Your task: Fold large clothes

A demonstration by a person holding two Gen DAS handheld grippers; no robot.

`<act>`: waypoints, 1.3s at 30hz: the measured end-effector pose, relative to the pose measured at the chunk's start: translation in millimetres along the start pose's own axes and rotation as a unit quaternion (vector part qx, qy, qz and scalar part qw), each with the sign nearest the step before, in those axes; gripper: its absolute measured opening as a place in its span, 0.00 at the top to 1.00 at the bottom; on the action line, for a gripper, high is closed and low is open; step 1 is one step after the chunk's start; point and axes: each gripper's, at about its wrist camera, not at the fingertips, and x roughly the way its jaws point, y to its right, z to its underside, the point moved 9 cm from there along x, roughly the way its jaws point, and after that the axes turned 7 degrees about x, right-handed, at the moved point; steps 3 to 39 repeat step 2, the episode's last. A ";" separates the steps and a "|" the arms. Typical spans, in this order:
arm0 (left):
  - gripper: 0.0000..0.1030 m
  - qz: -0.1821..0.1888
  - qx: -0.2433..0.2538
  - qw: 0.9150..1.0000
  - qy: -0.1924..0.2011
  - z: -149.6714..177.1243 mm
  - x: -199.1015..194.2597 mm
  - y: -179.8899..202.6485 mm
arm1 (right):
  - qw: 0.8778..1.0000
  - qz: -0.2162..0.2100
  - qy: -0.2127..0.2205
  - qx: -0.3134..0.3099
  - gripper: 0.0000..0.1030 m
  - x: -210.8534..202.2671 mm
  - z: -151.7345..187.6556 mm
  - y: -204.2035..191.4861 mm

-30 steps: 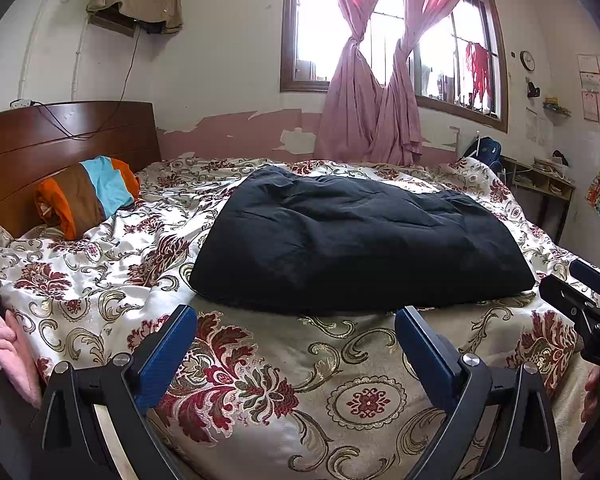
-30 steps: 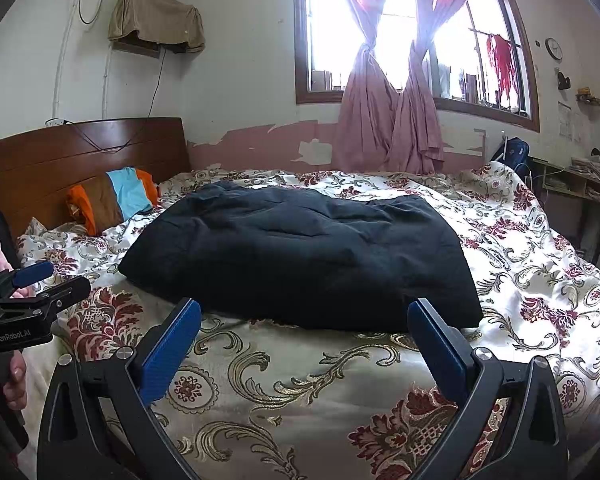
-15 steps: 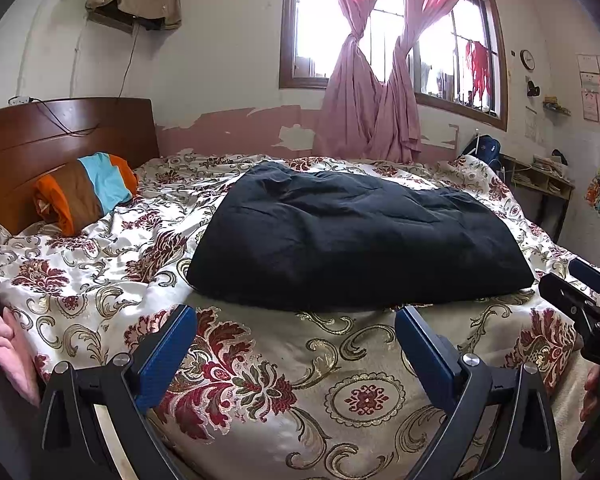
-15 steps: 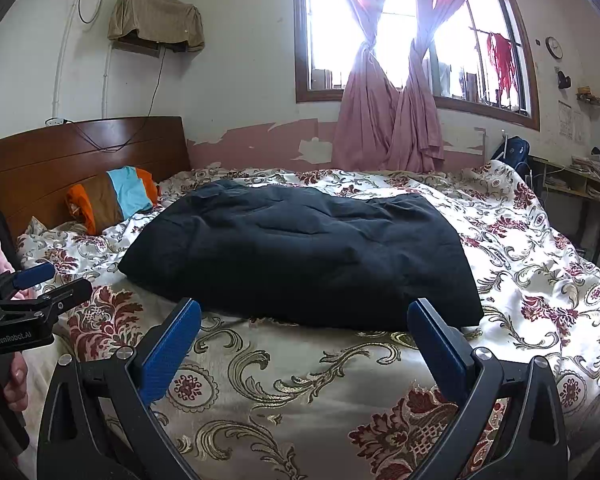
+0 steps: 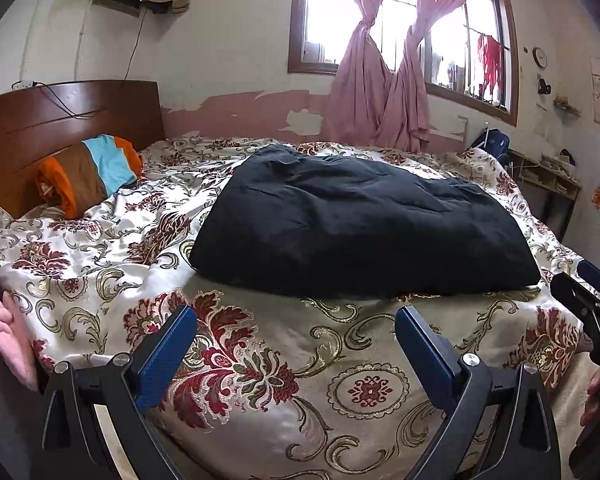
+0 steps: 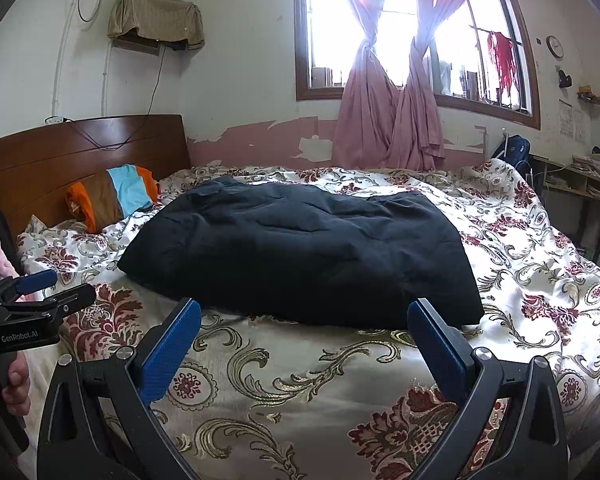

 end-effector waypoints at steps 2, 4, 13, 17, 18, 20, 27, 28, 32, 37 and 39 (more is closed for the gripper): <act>0.03 -0.002 0.001 1.000 0.000 0.2 0.0 0.0 | 1.000 0.001 0.000 0.000 0.02 0.0 0.0 0.7; 0.03 -0.002 0.001 1.000 0.000 0.2 0.0 0.0 | 1.000 0.001 0.000 0.000 0.02 0.0 0.0 0.7; 0.03 -0.002 0.001 1.000 0.000 0.2 0.0 0.0 | 1.000 0.001 0.000 0.000 0.02 0.0 0.0 0.7; 0.03 -0.002 0.001 1.000 0.000 0.2 0.0 0.0 | 1.000 0.001 0.000 0.000 0.02 0.0 0.0 0.7; 0.03 -0.002 0.001 1.000 0.000 0.2 0.0 0.0 | 1.000 0.001 0.000 0.000 0.02 0.0 0.0 0.7; 0.03 -0.002 0.001 1.000 0.000 0.2 0.0 0.0 | 1.000 0.001 0.000 0.000 0.02 0.0 0.0 0.7; 0.03 -0.002 0.001 1.000 0.000 0.2 0.0 0.0 | 1.000 0.001 0.000 0.000 0.02 0.0 0.0 0.7; 0.03 -0.002 0.001 1.000 0.000 0.2 0.0 0.0 | 1.000 0.001 0.000 0.000 0.02 0.0 0.0 0.7; 0.03 -0.002 0.001 1.000 0.000 0.2 0.0 0.0 | 1.000 0.001 0.000 0.000 0.02 0.0 0.0 0.7; 0.03 -0.002 0.001 1.000 0.000 0.2 0.0 0.0 | 1.000 0.001 0.000 0.000 0.02 0.0 0.0 0.7; 0.03 -0.002 0.001 1.000 0.000 0.2 0.0 0.0 | 1.000 0.001 0.000 0.000 0.02 0.0 0.0 0.7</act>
